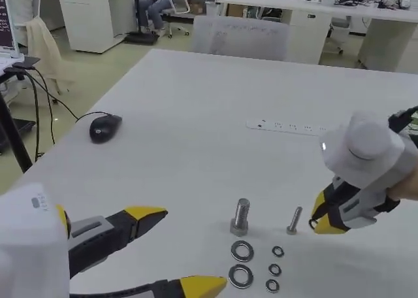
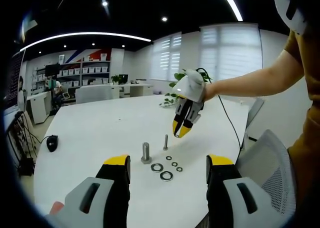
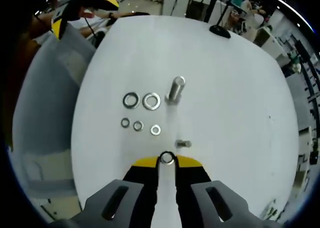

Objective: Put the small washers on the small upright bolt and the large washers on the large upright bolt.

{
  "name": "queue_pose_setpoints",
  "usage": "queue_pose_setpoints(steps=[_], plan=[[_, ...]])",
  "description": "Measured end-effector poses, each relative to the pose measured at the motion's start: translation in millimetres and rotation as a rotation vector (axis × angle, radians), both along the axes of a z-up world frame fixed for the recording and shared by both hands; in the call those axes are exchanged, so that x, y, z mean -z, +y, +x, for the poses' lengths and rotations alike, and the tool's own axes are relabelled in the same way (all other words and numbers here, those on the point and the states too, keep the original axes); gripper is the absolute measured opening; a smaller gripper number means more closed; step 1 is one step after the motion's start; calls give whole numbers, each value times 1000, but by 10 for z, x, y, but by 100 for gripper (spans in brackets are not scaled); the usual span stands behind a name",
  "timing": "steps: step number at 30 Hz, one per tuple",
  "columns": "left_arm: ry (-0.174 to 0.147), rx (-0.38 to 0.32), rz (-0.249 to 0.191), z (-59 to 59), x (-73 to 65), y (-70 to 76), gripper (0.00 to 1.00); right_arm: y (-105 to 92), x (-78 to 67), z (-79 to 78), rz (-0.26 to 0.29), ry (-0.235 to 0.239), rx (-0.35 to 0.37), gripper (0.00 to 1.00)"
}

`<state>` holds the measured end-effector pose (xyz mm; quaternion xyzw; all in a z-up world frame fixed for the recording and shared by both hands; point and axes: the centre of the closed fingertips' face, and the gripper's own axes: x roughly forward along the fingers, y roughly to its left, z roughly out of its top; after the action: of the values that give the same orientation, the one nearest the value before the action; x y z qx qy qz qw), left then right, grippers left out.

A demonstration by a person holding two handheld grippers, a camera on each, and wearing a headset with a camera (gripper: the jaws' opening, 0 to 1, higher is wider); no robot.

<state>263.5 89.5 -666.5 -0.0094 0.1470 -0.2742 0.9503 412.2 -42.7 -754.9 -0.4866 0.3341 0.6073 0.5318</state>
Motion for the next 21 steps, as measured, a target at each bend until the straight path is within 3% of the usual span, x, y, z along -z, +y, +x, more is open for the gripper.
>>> queue_pose_setpoints(steps=[7,21], plan=[[4,-4,1,-12,8,4,61,105,-95,108,9,-39,-12,12],[10,-13,-1,-26,22,9,61,200,-35,168,-1,-30,-25,12]])
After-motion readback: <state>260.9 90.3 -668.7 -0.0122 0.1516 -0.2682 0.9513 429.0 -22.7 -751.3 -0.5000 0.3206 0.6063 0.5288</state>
